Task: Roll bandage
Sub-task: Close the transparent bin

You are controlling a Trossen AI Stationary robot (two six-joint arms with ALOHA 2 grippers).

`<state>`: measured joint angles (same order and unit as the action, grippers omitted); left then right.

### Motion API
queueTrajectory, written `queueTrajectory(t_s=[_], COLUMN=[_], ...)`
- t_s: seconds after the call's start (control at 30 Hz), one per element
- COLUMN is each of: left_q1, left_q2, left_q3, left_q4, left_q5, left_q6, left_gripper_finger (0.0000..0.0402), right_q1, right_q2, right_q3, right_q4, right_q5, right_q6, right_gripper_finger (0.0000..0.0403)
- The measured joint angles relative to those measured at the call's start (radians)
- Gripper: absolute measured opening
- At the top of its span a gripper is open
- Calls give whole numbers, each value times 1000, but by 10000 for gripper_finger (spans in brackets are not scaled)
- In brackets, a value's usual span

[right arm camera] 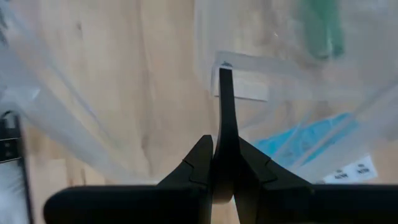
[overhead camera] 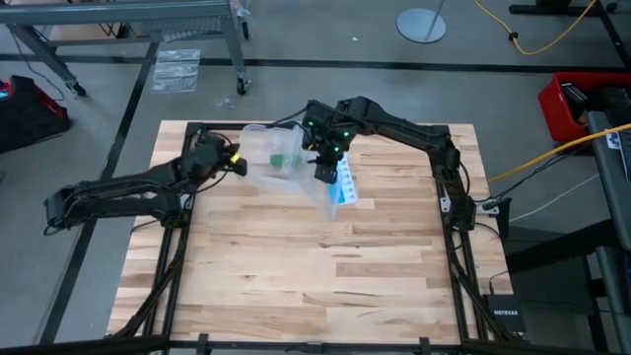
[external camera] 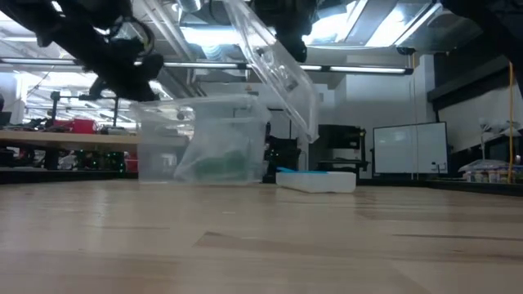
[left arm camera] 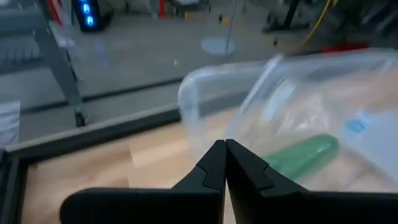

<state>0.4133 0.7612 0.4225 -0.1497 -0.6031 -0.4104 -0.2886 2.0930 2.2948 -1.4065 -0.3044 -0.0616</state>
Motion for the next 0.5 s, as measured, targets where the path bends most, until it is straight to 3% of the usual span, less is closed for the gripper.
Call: queueTrajectory(t_s=[0.13,0.27,0.37,0.5], left_q1=[3,39,79,127], left_q2=[-78,-114,-99,-51], left_q3=[0,1,1,1], left_q4=[34,30,29,30], left_q5=[-33,-68,-69,-50], left_q6=[52,72,72,49], left_gripper_finger=[3,3,3,3], right_q1=[0,0,0,0], right_q2=[0,0,0,0], right_q3=[0,0,0,0], right_q4=[-5,-3,11,57], right_q5=[77,227,306,329], right_q6=[-2,-71,-106,-108], right_gripper_finger=[37,37,37,37])
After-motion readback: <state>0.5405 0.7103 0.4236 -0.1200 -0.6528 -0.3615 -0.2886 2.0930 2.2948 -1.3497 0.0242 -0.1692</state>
